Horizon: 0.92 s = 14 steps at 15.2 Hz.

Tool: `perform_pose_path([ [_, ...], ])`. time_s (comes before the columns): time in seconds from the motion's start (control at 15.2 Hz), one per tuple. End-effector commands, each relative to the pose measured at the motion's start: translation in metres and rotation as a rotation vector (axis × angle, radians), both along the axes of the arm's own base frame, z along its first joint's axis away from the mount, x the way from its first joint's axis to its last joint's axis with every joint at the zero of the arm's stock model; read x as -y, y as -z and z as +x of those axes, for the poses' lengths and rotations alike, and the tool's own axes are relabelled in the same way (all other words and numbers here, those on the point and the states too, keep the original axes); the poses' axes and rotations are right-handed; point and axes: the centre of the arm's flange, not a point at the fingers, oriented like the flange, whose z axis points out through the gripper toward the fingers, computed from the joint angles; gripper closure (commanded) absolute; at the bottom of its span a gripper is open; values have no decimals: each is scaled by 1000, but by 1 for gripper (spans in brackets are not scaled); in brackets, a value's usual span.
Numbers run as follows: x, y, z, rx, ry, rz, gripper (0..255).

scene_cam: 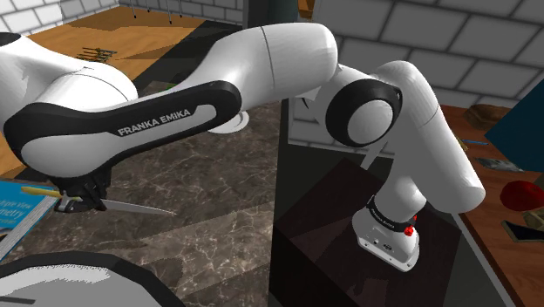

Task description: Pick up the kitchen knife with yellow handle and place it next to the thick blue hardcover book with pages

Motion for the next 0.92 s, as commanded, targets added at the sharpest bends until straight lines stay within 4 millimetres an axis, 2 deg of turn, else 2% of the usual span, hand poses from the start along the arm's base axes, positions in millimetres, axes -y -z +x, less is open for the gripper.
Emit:
perform_pose_path([
  [0.0, -1, 10, -1, 0, 0, 0, 255],
  [0.2, -1, 23, -1, 0, 0, 0, 255],
  [0.66, -1, 23, -1, 0, 0, 0, 255],
  [0.73, 0, 23, -1, 0, 0, 0, 0],
  [0.86, 0, 23, -1, 0, 0, 0, 0],
])
